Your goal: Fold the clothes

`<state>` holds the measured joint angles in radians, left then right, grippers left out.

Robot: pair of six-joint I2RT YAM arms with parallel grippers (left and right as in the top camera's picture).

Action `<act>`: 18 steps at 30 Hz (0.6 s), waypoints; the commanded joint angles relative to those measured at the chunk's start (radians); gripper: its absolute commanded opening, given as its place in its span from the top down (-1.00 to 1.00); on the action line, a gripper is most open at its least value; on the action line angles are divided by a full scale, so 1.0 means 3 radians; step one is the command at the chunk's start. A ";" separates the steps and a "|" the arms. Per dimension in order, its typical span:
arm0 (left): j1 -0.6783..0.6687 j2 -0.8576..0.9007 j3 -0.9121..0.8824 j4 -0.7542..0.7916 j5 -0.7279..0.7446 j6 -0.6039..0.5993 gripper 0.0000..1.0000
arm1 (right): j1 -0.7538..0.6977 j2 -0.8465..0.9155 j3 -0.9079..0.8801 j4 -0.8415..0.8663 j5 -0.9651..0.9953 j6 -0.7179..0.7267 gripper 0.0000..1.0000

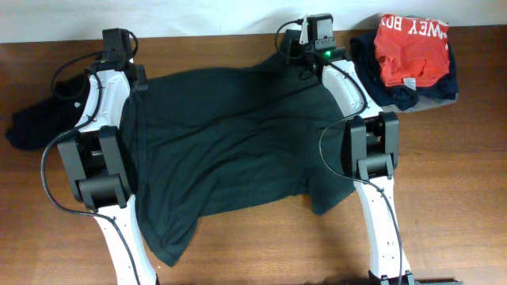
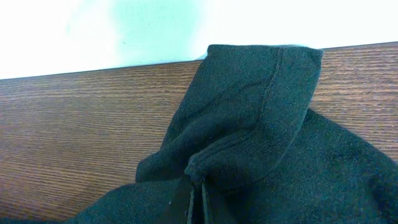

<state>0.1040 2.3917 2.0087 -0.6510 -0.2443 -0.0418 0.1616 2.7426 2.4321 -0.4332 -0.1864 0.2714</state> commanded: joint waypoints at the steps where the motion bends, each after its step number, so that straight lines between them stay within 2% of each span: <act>1: 0.0018 -0.0121 0.0076 -0.0003 -0.0037 0.0028 0.99 | 0.0018 0.0043 0.0047 -0.0001 -0.0005 0.0159 0.92; 10: 0.0018 -0.0161 0.0140 0.0008 -0.0038 0.0031 0.99 | -0.0062 -0.0062 0.0310 -0.0320 -0.0022 0.0140 0.92; 18: 0.0025 -0.0413 0.0206 -0.0010 -0.0048 0.0031 0.99 | -0.0197 -0.0074 0.1158 -0.1330 -0.0155 -0.0029 0.92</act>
<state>0.1040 2.3577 2.0407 -0.6514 -0.2443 -0.0418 0.1276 2.7426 2.6839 -0.7818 -0.2207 0.2920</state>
